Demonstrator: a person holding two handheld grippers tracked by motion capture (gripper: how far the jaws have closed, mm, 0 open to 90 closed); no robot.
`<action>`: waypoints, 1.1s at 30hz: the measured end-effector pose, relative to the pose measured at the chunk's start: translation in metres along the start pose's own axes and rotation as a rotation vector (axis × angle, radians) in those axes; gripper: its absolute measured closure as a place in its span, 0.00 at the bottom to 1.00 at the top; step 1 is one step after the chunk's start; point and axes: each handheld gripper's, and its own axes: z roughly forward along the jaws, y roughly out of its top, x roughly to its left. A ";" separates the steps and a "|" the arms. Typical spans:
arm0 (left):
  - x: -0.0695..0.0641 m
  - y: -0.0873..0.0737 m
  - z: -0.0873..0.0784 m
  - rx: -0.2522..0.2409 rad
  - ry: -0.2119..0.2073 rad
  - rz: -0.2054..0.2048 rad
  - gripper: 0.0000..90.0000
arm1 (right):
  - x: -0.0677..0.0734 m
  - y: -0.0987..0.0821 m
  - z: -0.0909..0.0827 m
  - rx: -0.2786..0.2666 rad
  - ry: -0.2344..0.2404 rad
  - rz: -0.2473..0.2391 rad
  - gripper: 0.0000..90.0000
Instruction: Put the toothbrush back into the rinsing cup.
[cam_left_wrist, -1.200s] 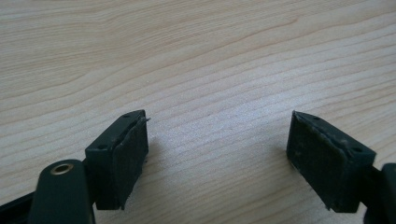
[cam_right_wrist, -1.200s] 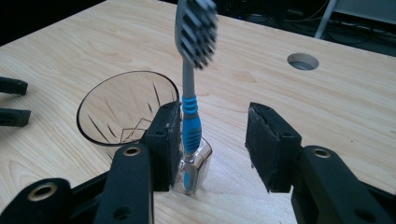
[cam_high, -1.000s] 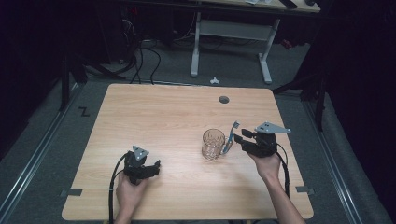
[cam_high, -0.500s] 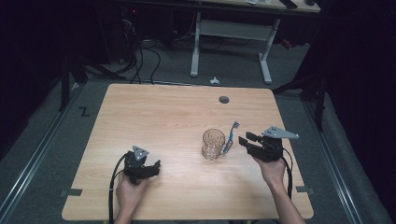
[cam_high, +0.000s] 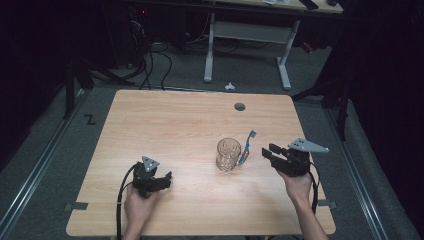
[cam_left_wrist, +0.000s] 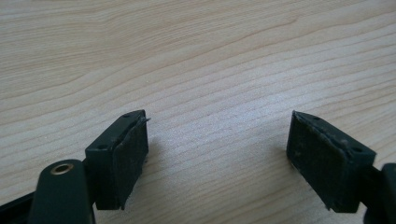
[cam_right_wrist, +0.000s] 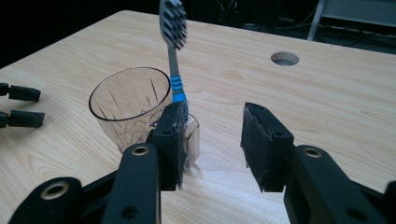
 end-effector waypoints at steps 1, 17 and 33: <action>0.000 0.000 0.000 0.000 0.000 0.000 0.24 | -0.001 -0.001 -0.002 -0.001 -0.003 0.002 0.67; 0.000 0.000 0.000 0.000 0.000 0.000 0.24 | -0.008 -0.007 -0.011 -0.013 -0.017 0.024 0.68; 0.000 0.000 0.000 0.000 0.000 0.000 0.24 | -0.012 -0.016 -0.013 -0.007 -0.030 0.036 0.68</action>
